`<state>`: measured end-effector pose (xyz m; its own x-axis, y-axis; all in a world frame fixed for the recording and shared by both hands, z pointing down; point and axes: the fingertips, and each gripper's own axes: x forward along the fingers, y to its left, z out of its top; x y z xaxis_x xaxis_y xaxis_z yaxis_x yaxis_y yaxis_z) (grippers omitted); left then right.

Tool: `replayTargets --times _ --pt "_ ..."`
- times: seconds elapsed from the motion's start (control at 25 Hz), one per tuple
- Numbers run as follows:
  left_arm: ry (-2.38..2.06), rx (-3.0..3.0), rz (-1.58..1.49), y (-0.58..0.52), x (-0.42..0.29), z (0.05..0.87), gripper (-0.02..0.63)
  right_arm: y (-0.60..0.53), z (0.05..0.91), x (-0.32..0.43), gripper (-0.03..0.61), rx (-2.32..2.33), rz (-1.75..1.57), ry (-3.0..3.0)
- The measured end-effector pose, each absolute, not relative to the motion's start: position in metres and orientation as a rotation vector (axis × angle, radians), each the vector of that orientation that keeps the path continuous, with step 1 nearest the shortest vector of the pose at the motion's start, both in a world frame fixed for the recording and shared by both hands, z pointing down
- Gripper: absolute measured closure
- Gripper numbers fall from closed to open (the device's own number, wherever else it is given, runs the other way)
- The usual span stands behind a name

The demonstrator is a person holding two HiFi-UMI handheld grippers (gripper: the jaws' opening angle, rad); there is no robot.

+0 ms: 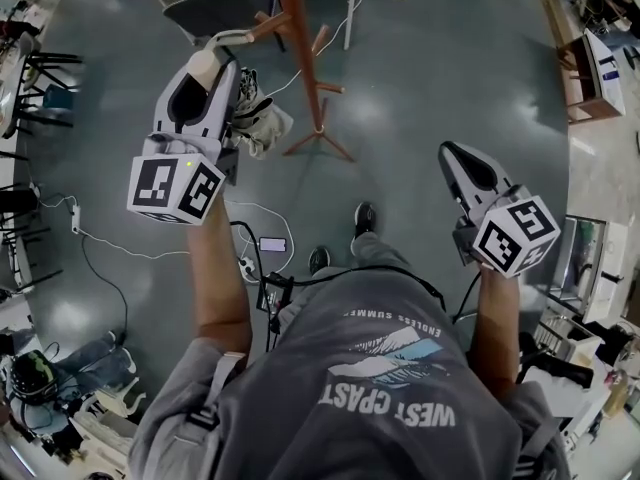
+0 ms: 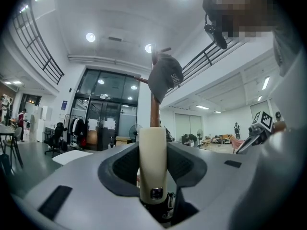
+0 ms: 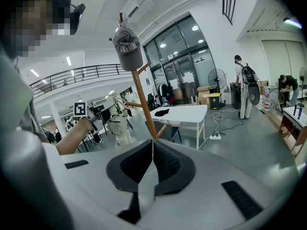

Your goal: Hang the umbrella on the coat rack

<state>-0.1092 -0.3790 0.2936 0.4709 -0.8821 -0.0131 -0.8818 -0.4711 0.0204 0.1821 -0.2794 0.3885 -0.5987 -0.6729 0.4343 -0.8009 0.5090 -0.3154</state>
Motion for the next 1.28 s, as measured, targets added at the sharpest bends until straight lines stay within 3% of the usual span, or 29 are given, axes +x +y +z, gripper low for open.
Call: replayTargets --times 1.28 --pt "-1.532 2.63 0.051 -0.363 -0.081 0.359 0.448 -0.281 0.422 0.168 0.549 1.161 0.803 -2.434"
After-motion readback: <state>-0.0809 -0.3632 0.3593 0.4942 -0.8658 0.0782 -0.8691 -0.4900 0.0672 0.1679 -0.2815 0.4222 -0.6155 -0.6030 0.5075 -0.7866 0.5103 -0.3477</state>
